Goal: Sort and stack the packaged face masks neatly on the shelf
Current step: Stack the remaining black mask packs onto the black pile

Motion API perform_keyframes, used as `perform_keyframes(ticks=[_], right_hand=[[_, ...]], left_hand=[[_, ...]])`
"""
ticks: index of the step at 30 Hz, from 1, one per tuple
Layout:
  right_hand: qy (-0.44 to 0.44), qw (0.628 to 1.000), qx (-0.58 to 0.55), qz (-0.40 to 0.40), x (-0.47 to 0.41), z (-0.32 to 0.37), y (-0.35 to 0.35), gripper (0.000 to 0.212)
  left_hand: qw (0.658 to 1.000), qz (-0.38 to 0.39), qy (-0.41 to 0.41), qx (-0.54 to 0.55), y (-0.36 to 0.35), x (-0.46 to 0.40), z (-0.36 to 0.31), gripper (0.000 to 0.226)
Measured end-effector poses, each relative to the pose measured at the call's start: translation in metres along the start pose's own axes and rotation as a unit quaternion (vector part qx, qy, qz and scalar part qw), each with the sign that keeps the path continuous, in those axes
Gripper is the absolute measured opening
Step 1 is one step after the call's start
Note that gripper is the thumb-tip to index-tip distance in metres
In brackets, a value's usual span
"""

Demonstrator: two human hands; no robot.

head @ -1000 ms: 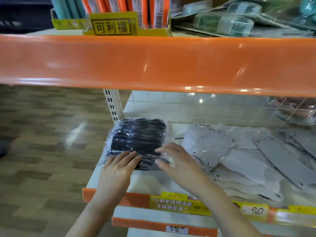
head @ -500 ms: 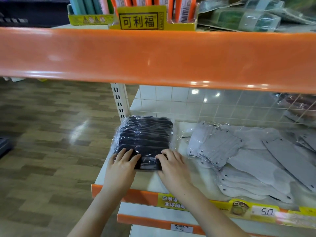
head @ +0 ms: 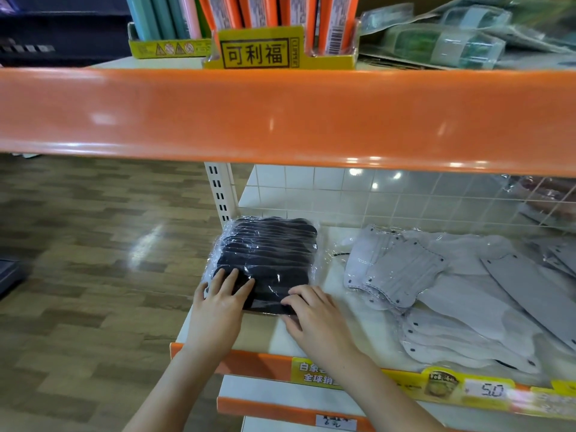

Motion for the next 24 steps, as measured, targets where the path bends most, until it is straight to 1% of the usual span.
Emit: perform_keyframes(ticks=[2, 5, 7, 8, 9, 11, 15, 18, 20, 22, 24], right_hand=[[-0.005, 1.000, -0.001, 0.006, 0.000, 0.000, -0.001, 0.021], [-0.001, 1.000, -0.005, 0.015, 0.000, 0.002, -0.003, 0.028], [0.002, 1.000, -0.012, 0.018, 0.000, 0.002, -0.004, 0.028], [0.003, 1.000, -0.016, 0.019, 0.001, 0.003, -0.005, 0.028], [0.003, 1.000, -0.018, 0.019, 0.001, 0.002, -0.005, 0.028], [0.003, 1.000, -0.019, 0.022, 0.001, 0.002, -0.005, 0.027], [0.004, 0.999, -0.041, 0.021, 0.000, 0.004, 0.000, 0.027], [-0.024, 0.997, -0.066, 0.015, -0.002, -0.001, 0.009, 0.028], [-0.051, 0.997, -0.064, 0.008, -0.002, -0.011, 0.019, 0.030], [-0.070, 0.997, -0.044, 0.007, -0.003, -0.026, 0.033, 0.032], [-0.091, 0.996, -0.008, 0.016, 0.000, -0.048, 0.044, 0.028]], left_hand=[[1.000, -0.005, -0.006, 0.004, 0.004, 0.000, -0.004, 0.071], [0.999, -0.023, -0.041, 0.024, 0.009, 0.001, -0.018, 0.070], [0.998, -0.025, -0.058, 0.030, 0.009, 0.000, -0.030, 0.061], [0.998, -0.027, -0.060, 0.023, 0.009, -0.001, -0.035, 0.051], [0.998, -0.023, -0.058, 0.015, 0.008, -0.001, -0.037, 0.043], [0.999, -0.012, -0.051, 0.016, 0.005, -0.002, -0.040, 0.047], [0.998, -0.040, -0.034, 0.020, 0.008, 0.001, -0.045, 0.044], [0.998, -0.050, -0.017, 0.043, 0.014, -0.002, -0.057, 0.038], [0.996, -0.060, -0.020, 0.067, 0.020, -0.007, -0.072, 0.035], [0.992, -0.075, -0.037, 0.091, 0.027, -0.014, -0.092, 0.033], [0.988, -0.095, -0.053, 0.112, 0.033, -0.020, -0.112, 0.033]])
Point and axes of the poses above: each hand's wrist, its own x-axis away from the middle knuckle, its own y-axis out of the back of the hand, z = x × y, the point moved 9 cm from there along -x, towards the middle knuckle, and after that the axes turned 3 degrees about -y, right-handed, at the moved point
